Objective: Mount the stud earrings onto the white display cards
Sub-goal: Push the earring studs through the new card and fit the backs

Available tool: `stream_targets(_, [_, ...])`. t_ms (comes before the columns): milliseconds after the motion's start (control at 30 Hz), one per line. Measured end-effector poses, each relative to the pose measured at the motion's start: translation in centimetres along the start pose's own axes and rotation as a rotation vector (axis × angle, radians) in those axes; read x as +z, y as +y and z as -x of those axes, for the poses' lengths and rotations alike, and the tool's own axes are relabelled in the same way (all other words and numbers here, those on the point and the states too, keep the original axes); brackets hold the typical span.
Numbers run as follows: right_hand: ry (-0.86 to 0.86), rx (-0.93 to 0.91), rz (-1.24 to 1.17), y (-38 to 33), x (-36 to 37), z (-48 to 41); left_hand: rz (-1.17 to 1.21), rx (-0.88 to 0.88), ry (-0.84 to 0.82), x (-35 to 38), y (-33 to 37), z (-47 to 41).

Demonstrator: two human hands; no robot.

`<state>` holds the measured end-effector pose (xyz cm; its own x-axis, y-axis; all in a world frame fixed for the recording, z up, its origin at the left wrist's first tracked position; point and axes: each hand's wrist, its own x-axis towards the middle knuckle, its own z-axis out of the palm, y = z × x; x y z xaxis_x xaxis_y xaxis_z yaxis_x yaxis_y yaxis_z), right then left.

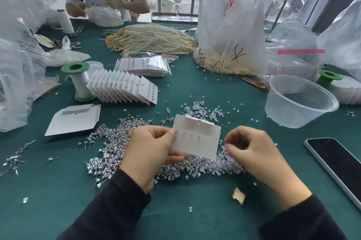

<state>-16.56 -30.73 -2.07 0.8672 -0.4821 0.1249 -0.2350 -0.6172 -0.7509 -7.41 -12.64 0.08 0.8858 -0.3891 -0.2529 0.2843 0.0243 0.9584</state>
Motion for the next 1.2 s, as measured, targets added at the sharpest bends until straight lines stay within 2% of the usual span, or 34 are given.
stream_targets(300, [0.026,-0.012,-0.164,0.4,-0.2,0.0,-0.002,0.013,0.000,0.3,-0.4,-0.1])
stream_targets(433, [0.084,-0.007,-0.314,-0.2,-0.1,0.1,-0.009,0.008,-0.004,0.8,-0.8,0.0])
stream_targets(533, [0.198,-0.031,-0.349,-1.4,0.3,0.3,-0.019,0.012,-0.014,1.1,-1.1,0.2])
stream_targets(667, [0.378,-0.162,-0.354,-3.9,1.6,1.7,-0.066,0.068,0.001,1.3,-1.5,0.3])
stream_targets(800, [0.460,-0.396,-0.166,-6.1,4.4,2.7,-0.126,0.145,0.034,1.6,-1.6,0.4])
stream_targets(1200, [0.354,-0.235,-0.373,-6.0,5.8,2.5,-0.194,0.225,0.045,1.8,-1.7,1.0])
